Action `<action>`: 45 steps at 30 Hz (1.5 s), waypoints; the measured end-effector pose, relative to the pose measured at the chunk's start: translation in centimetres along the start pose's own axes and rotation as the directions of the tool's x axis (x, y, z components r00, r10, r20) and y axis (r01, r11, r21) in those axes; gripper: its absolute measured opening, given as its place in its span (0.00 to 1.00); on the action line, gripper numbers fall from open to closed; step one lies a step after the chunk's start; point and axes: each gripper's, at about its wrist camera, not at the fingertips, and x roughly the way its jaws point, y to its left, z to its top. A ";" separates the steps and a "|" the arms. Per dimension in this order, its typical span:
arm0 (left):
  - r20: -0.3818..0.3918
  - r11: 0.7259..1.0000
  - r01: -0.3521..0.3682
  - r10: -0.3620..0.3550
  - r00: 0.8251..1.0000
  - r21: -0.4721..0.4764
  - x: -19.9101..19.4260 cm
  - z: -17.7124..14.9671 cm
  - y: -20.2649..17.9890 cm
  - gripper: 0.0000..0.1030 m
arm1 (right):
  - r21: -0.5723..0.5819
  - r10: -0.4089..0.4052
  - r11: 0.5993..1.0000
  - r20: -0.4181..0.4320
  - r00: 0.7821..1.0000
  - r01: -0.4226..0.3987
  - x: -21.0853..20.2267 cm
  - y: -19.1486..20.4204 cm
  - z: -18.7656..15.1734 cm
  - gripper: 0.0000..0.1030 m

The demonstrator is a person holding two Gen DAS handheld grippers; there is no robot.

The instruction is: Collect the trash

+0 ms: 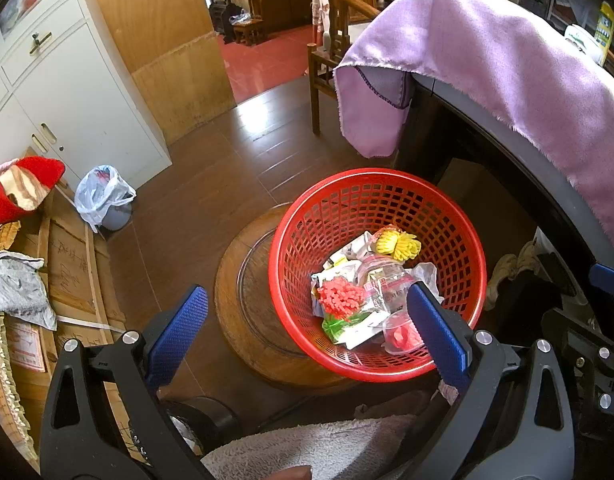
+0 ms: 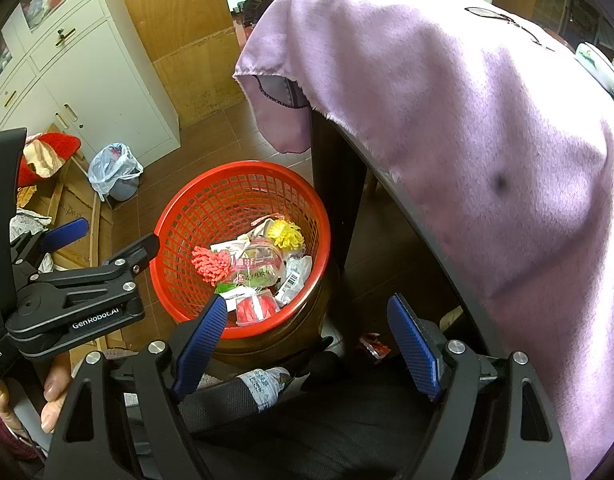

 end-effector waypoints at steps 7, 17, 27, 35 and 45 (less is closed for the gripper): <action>-0.015 1.000 0.025 -0.025 1.000 -0.009 0.2 -0.1 0.1 0.93 | 0.000 0.000 1.000 0.000 1.000 0.000 0.0 0.0 0.0 0.79; -0.010 1.000 0.028 -0.028 1.000 -0.011 0.1 -0.1 0.1 0.93 | 0.000 0.000 1.000 0.001 1.000 0.000 -0.1 -0.1 0.0 0.79; -0.013 1.000 0.026 -0.026 1.000 -0.010 0.2 0.1 0.2 0.93 | 0.000 0.001 1.000 0.001 1.000 -0.001 -0.1 -0.1 0.0 0.79; -0.015 1.000 0.026 -0.026 1.000 -0.010 0.3 0.0 0.1 0.93 | 0.000 0.001 1.000 0.001 1.000 -0.001 -0.1 -0.1 0.0 0.79; -0.018 1.000 0.026 -0.026 0.999 -0.008 0.3 0.1 0.1 0.93 | 0.001 0.001 1.000 0.002 1.000 -0.001 -0.1 -0.1 0.0 0.79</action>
